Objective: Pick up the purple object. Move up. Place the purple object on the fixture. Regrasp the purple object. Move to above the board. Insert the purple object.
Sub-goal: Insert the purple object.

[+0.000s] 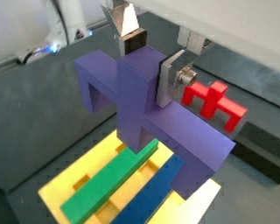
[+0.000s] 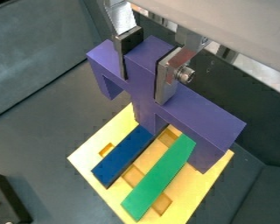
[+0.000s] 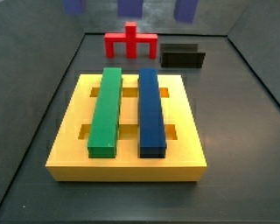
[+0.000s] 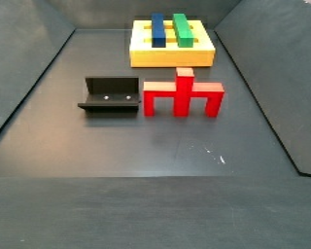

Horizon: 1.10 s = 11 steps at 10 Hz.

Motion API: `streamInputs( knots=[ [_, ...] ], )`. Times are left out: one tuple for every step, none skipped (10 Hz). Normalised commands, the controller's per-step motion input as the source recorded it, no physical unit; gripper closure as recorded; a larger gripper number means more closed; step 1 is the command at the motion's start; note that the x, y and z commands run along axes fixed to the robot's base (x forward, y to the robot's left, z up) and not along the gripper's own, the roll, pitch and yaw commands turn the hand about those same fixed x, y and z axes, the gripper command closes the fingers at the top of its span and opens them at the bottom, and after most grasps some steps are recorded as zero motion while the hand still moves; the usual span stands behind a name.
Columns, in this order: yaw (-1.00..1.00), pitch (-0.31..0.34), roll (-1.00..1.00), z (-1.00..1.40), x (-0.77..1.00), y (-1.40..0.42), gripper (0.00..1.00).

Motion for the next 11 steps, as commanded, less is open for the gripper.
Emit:
streamInputs(
  knots=[
    [0.26, -0.123, 0.27, -0.64, 0.0, -0.55, 1.0],
    [0.24, -0.136, 0.3, -0.56, 0.06, -0.52, 1.0],
    [0.04, -0.077, 0.15, -0.65, 0.04, -0.33, 1.0],
    [0.0, -0.063, 0.03, -0.51, 0.0, -0.22, 1.0],
    [0.0, -0.1, -0.06, -0.47, 0.0, -0.01, 1.0],
    [0.0, -0.126, -0.09, -0.44, -0.16, 0.0, 1.0],
    [0.0, -0.153, -0.06, -0.47, -0.2, 0.0, 1.0],
    [0.0, -0.194, 0.0, -0.53, -0.16, -0.1, 1.0],
    [0.05, -0.18, 0.07, -0.47, -0.03, -0.24, 1.0],
    [0.19, -0.084, 0.1, -0.17, 0.21, -0.31, 1.0],
    [0.19, -0.036, 0.18, -0.22, 0.26, -0.28, 1.0]
  ],
)
